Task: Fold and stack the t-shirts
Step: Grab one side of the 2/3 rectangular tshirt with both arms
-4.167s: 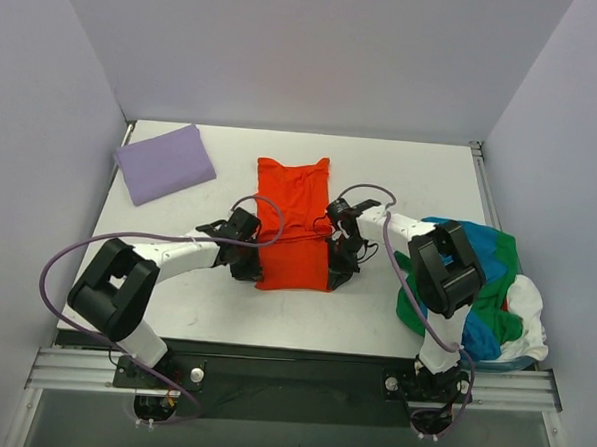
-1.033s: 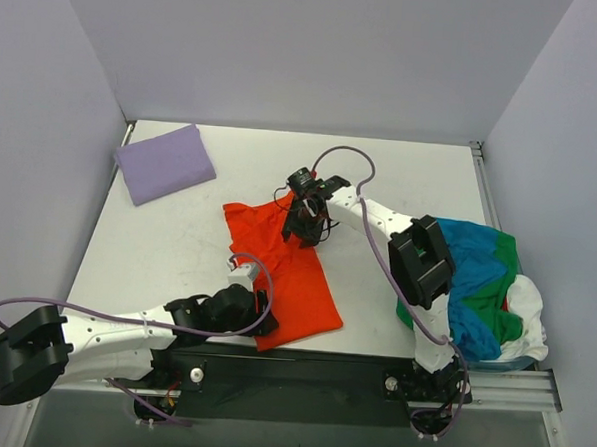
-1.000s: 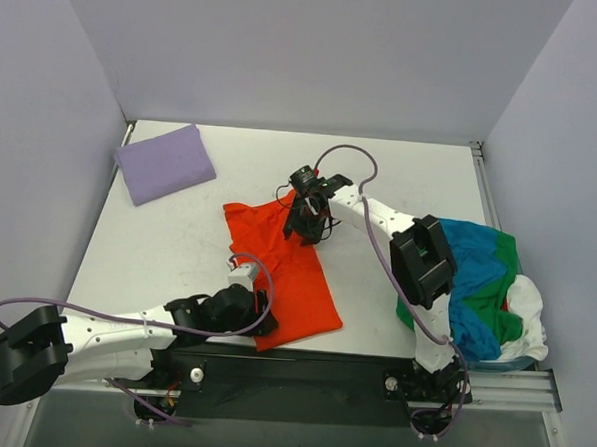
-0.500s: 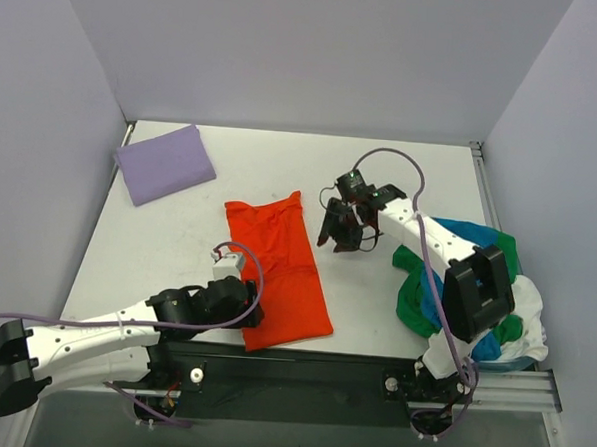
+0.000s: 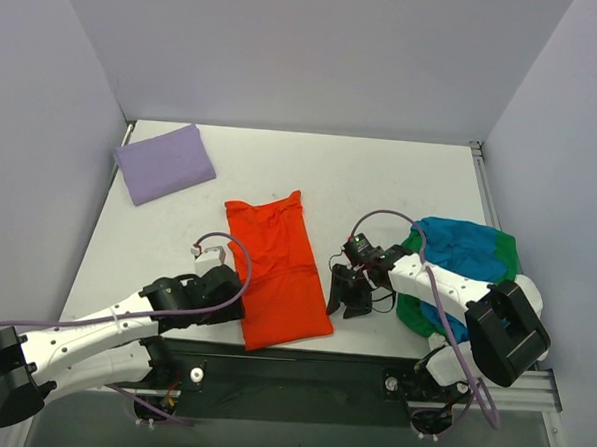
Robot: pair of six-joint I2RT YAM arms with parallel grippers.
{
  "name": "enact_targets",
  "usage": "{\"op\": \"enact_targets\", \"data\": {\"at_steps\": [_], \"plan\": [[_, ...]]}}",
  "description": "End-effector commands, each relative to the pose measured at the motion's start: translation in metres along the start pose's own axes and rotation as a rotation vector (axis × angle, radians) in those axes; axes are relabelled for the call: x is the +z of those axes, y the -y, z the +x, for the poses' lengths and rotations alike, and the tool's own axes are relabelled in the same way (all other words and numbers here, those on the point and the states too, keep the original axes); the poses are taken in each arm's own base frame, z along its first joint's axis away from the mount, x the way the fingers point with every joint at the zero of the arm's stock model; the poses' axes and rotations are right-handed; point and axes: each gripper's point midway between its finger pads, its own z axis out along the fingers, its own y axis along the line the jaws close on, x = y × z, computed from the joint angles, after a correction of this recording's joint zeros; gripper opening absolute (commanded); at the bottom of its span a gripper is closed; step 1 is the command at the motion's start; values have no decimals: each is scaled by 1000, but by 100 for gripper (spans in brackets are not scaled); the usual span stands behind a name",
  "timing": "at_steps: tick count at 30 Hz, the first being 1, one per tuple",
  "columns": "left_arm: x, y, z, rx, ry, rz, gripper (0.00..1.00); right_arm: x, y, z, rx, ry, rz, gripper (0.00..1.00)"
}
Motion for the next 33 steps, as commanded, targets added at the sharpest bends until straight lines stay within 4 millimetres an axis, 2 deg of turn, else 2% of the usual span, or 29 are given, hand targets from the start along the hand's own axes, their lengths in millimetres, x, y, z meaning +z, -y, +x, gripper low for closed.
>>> {"op": "enact_targets", "data": {"at_steps": [1,6,15,20,25,33], "plan": [[-14,6,-5,-43,-13,16,72,1,-8,1,5,23,-53,46],[-15,-4,1,-67,-30,-20,71,9,-3,8,1,3,-46,43],[-17,-16,11,-100,-65,-56,72,15,-12,30,-57,-56,-50,40],[-16,-20,16,-114,-78,-62,71,19,-2,43,-60,-88,-10,39],[-12,-23,25,-105,-117,-75,71,20,3,46,-59,-94,6,37],[4,-5,52,-70,-236,15,70,25,0,51,-73,-125,9,20]]}}
